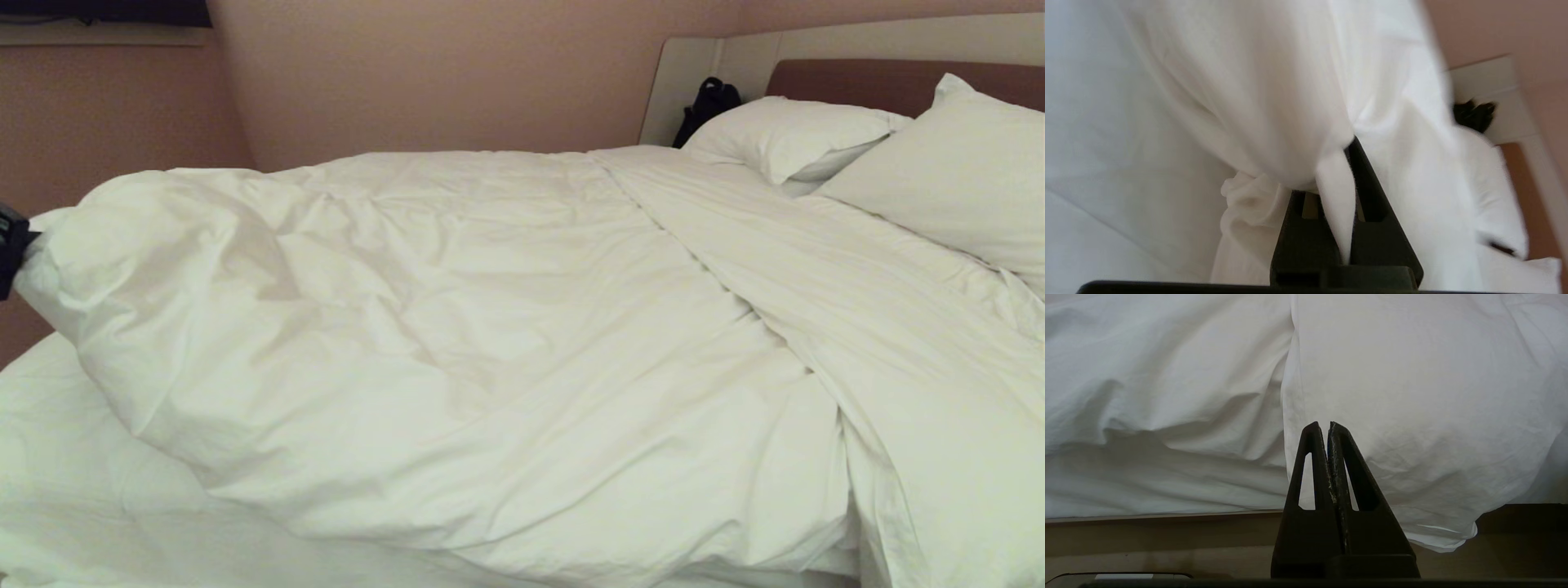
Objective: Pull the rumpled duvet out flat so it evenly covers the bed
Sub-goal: Flatten the corners of the folded blanket
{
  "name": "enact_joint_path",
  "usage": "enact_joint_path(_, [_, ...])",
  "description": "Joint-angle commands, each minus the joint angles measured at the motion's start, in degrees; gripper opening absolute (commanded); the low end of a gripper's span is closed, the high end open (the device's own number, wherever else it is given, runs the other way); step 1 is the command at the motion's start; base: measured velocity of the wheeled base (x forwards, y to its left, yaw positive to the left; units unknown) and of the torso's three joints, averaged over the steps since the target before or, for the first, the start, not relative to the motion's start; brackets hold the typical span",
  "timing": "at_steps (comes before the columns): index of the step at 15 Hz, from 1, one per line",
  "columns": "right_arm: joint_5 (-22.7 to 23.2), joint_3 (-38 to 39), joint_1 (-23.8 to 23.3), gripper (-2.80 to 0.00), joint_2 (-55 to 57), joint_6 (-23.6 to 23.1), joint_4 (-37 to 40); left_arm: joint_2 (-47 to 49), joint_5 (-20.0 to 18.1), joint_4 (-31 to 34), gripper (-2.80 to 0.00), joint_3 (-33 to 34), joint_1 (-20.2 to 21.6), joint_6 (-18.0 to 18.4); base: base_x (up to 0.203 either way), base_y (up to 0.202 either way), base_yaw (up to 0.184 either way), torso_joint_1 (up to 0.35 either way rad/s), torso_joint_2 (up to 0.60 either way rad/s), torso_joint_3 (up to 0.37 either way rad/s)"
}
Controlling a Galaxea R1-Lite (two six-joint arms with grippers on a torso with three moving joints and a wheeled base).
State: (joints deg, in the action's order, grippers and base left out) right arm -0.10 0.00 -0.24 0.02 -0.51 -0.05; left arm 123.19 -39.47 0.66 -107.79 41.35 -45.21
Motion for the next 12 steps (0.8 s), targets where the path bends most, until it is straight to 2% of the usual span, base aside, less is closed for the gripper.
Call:
enact_joint_path(1, [0.02,0.0,-0.02,-2.8,-0.02,-0.02,-0.04,-7.18,-0.24,-0.05,-2.8,0.72,1.06,-2.26,0.0,0.0,0.0,0.0,0.0,0.0])
enact_joint_path(5, [0.02,0.0,-0.02,-2.8,-0.02,-0.02,-0.04,-13.32,-0.25,-0.04,-2.8,2.21,3.65,-4.4,0.0,0.0,0.0,0.0,0.0,0.0])
enact_joint_path(12, [0.02,0.0,-0.02,-2.8,-0.02,-0.02,-0.04,-20.08,-0.38,0.87,-2.8,2.48,9.57,-5.36,0.0,0.0,0.0,0.0,0.0,0.0])
